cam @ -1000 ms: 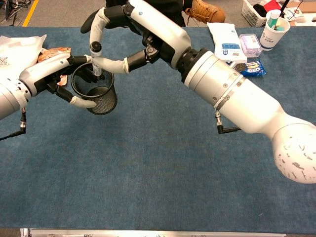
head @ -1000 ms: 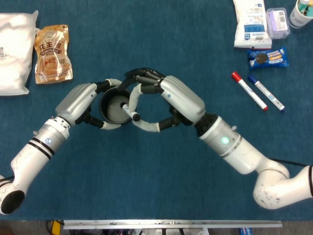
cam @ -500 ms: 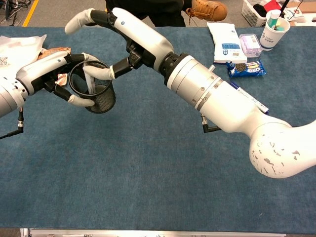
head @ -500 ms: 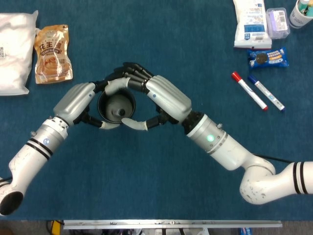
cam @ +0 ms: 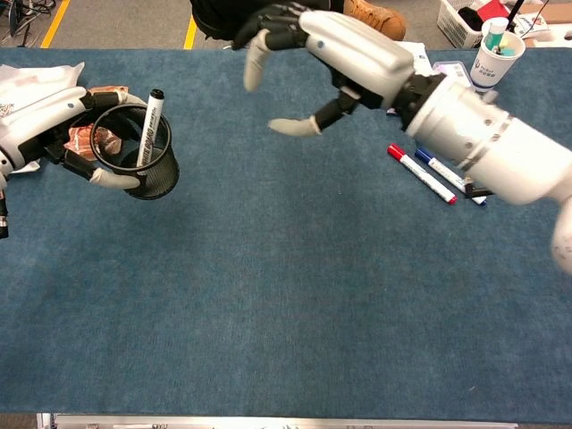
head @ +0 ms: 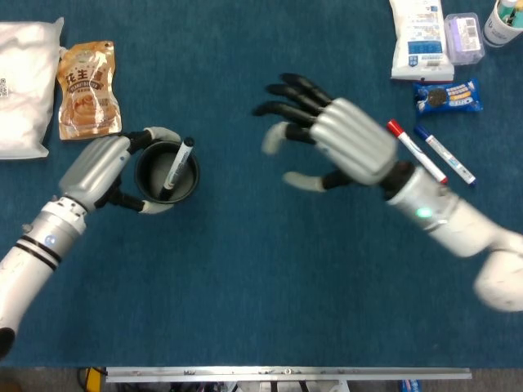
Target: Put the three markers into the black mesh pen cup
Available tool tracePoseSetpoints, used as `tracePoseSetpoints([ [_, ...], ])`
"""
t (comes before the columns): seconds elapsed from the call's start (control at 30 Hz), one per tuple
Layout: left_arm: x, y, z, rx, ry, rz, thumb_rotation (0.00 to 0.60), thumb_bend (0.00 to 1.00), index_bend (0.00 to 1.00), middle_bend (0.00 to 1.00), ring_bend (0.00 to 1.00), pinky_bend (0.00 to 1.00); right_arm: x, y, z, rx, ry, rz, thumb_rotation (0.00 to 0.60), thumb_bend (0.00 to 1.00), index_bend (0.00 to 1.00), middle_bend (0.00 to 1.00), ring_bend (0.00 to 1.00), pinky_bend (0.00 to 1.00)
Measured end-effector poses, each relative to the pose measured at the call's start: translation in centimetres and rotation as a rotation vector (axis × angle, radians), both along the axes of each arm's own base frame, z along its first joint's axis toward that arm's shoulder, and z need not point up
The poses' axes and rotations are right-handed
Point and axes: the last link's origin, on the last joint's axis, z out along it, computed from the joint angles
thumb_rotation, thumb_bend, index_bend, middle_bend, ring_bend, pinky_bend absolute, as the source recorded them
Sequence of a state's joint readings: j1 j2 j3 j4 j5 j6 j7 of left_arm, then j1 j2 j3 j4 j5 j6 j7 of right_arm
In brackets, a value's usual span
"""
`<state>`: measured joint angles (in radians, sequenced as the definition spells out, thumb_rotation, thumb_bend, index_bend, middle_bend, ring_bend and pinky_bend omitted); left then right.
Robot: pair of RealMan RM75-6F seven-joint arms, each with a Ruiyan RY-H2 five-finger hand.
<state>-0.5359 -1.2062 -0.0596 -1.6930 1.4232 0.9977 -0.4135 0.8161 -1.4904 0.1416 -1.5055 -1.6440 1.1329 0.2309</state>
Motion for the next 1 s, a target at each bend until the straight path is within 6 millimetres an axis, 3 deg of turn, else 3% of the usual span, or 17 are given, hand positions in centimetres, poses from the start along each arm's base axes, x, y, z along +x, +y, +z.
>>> tracePoseSetpoints([
  [0.23,-0.9,-0.5,0.9,0.034,0.035,-0.008,0.600,0.14,0.24,0.40,0.35,0.27,-7.9,-0.7,2.4,-0.106,0.342,0.072,0.600,0.17,0.49,0.25,0.09,0.04],
  [0.43,-1.4,-0.8,1.2,0.047,0.049,-0.006,0.600,0.14,0.24,0.40,0.35,0.27,-12.3,-1.2,3.5,-0.155,0.506,0.092,0.600,0.05,0.49,0.25,0.09,0.04],
  [0.63,-2.0,-0.8,1.3,0.052,0.049,0.008,0.600,0.14,0.24,0.40,0.35,0.27,-15.8,-1.3,4.1,-0.195,0.628,0.109,0.600,0.01,0.49,0.25,0.09,0.04],
  [1.0,-2.8,-0.9,1.2,0.048,0.040,0.025,0.600,0.14,0.24,0.40,0.35,0.27,-19.9,-1.3,3.7,-0.268,0.776,0.195,0.600,0.00,0.49,0.23,0.09,0.04],
])
